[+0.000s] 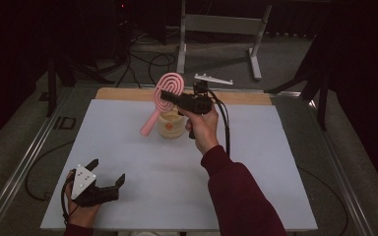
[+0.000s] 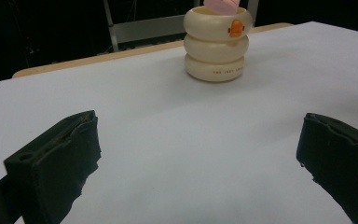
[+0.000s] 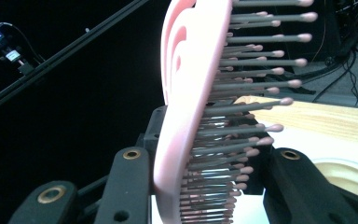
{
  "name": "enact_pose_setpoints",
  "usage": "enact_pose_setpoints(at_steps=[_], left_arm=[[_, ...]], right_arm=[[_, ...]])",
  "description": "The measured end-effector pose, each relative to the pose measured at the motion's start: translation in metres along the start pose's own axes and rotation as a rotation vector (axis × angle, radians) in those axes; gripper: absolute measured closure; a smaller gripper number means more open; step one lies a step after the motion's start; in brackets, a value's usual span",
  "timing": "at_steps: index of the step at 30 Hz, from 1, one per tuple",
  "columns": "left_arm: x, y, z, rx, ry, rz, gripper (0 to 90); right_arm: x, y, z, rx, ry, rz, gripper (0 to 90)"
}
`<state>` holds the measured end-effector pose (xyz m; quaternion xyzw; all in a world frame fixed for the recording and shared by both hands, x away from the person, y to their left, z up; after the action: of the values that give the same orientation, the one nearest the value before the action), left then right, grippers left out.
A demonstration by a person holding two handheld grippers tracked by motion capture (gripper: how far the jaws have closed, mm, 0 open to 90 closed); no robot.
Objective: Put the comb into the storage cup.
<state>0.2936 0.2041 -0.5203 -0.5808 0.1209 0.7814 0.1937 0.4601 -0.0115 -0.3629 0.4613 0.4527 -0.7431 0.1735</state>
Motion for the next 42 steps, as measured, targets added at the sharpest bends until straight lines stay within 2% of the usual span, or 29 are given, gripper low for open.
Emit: enact_pose_setpoints(at_steps=[7, 13, 42], left_arm=[[0.0, 0.0, 0.0, -0.001, 0.001, 0.0, 0.2], [0.0, -0.001, 0.001, -0.002, 0.001, 0.0, 0.2], [0.0, -0.001, 0.0, -0.002, 0.0, 0.006, 0.2]], right_arm=[[-0.003, 0.001, -0.002, 0.005, 0.015, 0.001, 63.9], [-0.007, 0.007, -0.002, 0.036, 0.036, 0.004, 63.9], [-0.022, 0.028, -0.003, 0.102, 0.074, 0.007, 64.0]])
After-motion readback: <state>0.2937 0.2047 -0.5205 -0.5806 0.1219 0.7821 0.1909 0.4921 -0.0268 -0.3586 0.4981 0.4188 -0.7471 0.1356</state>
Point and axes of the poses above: each handheld gripper's, and its own axes: z roughly backward along the jaws, x roughly out of its underside, y roughly to its right, the point moved 8 cm from there along -z, roughly forward along the jaws, and after that the axes turned 3 degrees about y, right-handed, at the moved point
